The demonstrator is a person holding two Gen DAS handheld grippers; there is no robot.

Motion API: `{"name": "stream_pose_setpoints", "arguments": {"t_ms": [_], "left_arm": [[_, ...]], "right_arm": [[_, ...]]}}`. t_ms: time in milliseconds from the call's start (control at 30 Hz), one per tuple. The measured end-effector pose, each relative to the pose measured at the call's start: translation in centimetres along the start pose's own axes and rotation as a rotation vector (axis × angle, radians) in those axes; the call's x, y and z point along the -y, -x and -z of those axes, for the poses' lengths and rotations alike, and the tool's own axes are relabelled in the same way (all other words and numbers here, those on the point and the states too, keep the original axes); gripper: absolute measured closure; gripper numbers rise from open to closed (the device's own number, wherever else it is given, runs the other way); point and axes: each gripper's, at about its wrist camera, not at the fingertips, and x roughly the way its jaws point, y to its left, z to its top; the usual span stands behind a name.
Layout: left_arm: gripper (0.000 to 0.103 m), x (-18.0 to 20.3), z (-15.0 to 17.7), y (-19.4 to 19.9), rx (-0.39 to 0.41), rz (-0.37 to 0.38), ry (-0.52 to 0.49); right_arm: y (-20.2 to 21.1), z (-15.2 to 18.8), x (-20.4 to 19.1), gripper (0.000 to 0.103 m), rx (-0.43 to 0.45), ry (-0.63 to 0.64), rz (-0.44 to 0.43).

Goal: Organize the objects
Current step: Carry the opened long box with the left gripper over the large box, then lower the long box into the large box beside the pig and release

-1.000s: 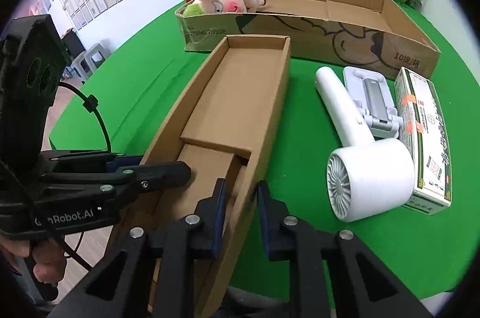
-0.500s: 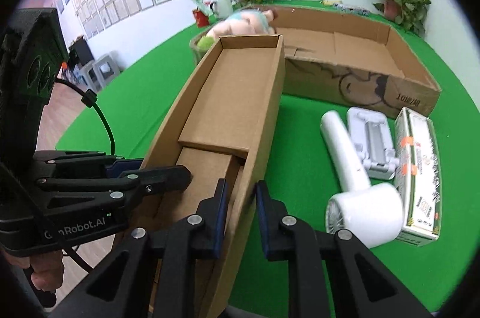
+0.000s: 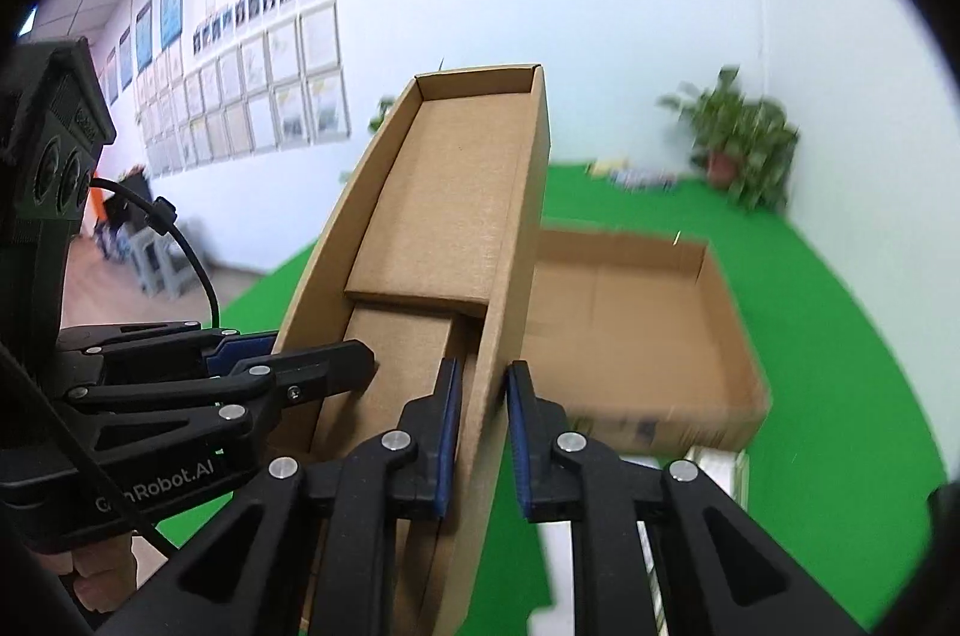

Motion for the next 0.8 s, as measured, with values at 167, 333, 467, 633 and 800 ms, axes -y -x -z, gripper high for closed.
{"name": "stream_pose_setpoints", "arguments": {"t_ms": [167,333,467,633,800], "left_arm": [[0.085,0.2,-4.8,-0.4,0.029,0.003,-0.046],[0.085,-0.8,-8.2,-1.6,0.042,0.001,-0.051],[0.085,-1.7,-10.1,-3.2,0.03,-0.018,-0.042],[0.085,-2.4,-12.0,-6.3,-0.005,-0.035,-0.028],[0.085,-3.3,-13.3,-10.4,-0.064,-0.052,-0.014]], "right_arm": [[-0.9,-3.2,0.9,0.089,0.047,-0.013,0.015],[-2.7,-5.5,1.7,0.089,0.063,-0.015,0.01],[-4.7,-6.7,2.3,0.089,0.049,-0.008,-0.005],[-8.1,-7.9,3.1,0.089,0.007,-0.012,-0.006],[-11.6,-8.5,4.1,0.09,-0.046,-0.035,-0.019]]}}
